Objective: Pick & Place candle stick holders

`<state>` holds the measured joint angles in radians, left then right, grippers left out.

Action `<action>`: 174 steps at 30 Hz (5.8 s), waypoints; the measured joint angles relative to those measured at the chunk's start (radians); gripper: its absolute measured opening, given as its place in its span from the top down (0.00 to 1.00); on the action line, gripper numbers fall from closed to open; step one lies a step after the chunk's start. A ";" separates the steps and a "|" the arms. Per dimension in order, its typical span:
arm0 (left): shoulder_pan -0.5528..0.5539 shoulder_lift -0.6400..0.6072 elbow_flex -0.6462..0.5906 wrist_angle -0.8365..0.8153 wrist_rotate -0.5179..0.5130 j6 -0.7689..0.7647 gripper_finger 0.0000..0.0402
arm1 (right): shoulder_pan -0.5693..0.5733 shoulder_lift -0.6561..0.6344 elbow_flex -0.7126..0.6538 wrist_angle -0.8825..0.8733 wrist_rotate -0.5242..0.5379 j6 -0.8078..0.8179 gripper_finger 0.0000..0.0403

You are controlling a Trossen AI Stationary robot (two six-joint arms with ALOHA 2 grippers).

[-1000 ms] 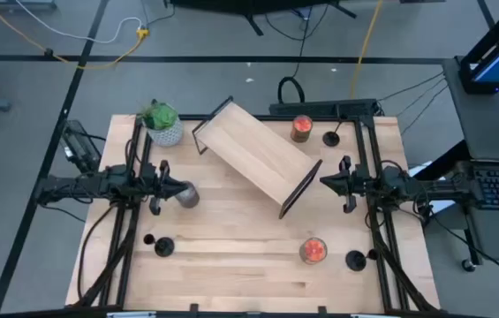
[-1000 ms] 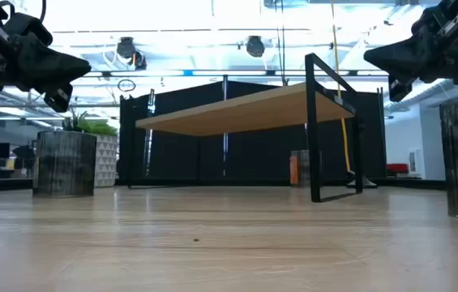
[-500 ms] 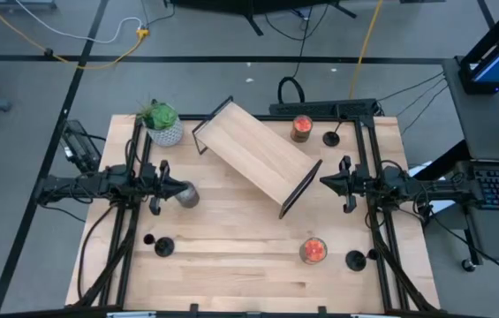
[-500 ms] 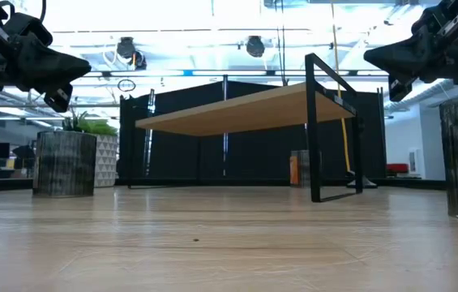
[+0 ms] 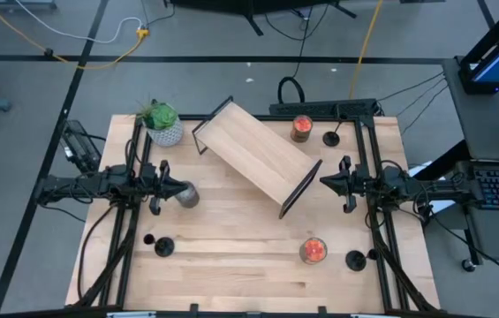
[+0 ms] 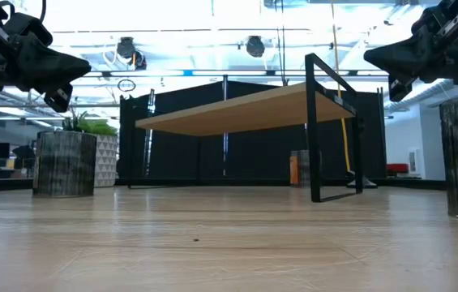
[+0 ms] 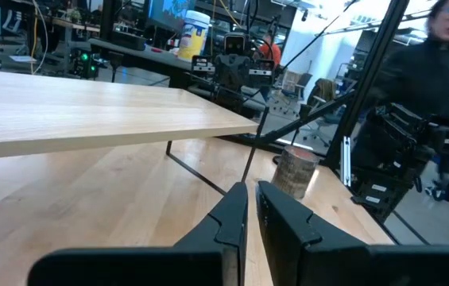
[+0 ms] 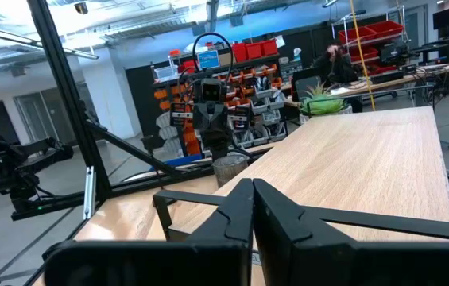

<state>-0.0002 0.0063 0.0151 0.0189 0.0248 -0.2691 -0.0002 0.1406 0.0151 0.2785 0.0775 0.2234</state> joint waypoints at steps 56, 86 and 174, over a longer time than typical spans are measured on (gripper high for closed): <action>0.000 0.000 0.000 0.006 -0.020 0.030 0.91 | 0.000 0.000 0.001 0.669 0.292 0.506 1.00; 0.000 0.000 -0.001 0.062 -0.371 0.259 0.91 | 0.000 0.403 0.711 -0.028 0.950 -0.321 1.00; -0.001 0.000 0.000 0.105 -0.278 0.208 0.91 | -0.785 1.056 1.304 -1.324 0.232 0.276 1.00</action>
<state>-0.0010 0.0063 0.0151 0.1242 -0.2535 -0.0616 -0.7848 1.1969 1.3193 -1.0460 0.3099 0.4998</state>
